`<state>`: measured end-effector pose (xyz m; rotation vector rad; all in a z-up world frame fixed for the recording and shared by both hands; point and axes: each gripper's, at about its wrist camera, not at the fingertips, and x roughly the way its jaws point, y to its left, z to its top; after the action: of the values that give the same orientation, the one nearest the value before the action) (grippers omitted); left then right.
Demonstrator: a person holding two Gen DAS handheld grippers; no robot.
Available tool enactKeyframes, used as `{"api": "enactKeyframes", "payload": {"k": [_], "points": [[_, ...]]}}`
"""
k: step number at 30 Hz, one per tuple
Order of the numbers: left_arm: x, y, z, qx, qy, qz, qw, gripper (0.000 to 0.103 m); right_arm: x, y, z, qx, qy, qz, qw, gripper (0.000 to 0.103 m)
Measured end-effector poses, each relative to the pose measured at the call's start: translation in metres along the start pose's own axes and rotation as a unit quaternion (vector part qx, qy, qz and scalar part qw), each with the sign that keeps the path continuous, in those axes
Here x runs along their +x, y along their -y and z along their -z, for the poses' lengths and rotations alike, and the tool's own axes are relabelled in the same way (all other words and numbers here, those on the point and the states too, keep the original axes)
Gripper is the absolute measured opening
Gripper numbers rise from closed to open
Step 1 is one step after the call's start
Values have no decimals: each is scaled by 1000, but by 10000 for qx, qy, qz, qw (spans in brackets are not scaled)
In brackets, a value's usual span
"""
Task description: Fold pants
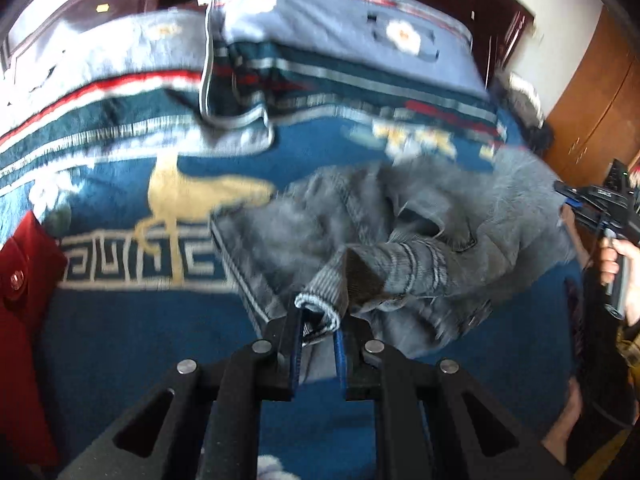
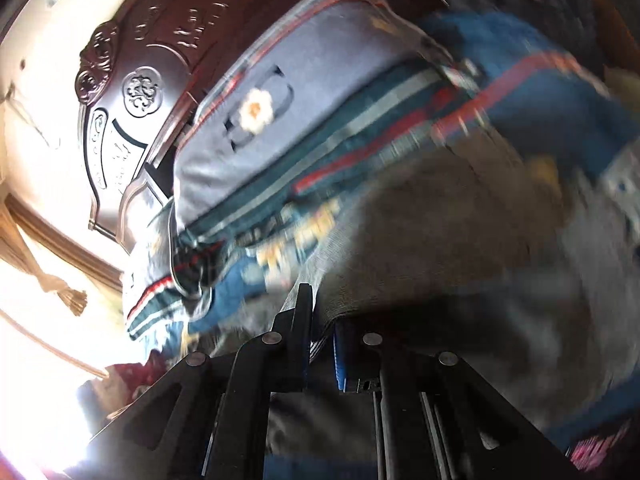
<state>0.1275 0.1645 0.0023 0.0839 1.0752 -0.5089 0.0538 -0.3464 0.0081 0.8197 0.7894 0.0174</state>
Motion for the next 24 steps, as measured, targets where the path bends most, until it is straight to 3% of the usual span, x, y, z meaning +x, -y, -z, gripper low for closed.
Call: {"api": "enactKeyframes", "payload": {"k": [5,11,20,24], "points": [[8,-3,12,74,-281,34,9996,15,15,34,38,196,-356,487,9980,8],[-15,-5,10,-9,34,99,9999,15,-7,36,42,191,-163,476,9985,8],[37,-16,46,-124,-915,-280,9953,17,9,62,72,-28,-635,1073,9922,9],[23,-26,46,-380,-906,-492,9939,17,10,66,66,85,-717,1010,9923,14]]}}
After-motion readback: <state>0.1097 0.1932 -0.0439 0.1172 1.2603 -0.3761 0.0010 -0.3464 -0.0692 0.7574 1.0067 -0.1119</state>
